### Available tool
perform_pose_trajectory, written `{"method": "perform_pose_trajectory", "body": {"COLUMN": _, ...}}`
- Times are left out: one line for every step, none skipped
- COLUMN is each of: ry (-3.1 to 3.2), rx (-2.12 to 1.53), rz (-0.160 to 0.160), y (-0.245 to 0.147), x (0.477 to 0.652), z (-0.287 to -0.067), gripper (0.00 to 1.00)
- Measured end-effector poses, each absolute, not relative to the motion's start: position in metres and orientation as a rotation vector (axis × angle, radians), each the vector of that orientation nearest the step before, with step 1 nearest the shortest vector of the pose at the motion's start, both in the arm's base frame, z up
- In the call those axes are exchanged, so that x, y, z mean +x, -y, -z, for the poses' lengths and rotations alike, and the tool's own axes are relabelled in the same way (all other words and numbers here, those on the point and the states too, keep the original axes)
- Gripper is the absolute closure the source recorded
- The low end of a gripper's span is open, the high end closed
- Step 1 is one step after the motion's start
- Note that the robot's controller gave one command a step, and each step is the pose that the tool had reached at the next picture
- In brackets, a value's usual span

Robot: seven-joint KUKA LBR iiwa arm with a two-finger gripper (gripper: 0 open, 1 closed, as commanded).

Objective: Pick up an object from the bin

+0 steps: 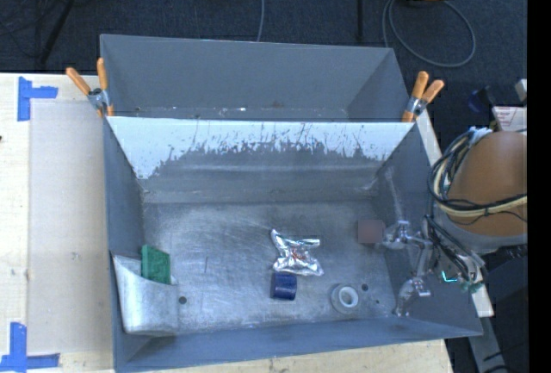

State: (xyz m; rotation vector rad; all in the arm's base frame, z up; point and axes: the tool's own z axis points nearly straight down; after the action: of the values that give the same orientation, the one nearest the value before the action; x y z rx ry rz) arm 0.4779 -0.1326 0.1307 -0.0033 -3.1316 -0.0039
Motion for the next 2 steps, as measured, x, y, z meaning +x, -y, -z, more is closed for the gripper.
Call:
{"method": "perform_pose_trajectory", "body": {"ry": 3.158, "rx": -0.071, "rz": -0.004, "y": 0.0767, "x": 0.4807, "z": -0.0719, "gripper": 0.0}}
{"method": "perform_pose_trajectory", "body": {"ry": 3.148, "rx": -0.07, "rz": -0.002, "y": 0.0778, "x": 0.4781, "z": -0.0733, "gripper": 1.0}}
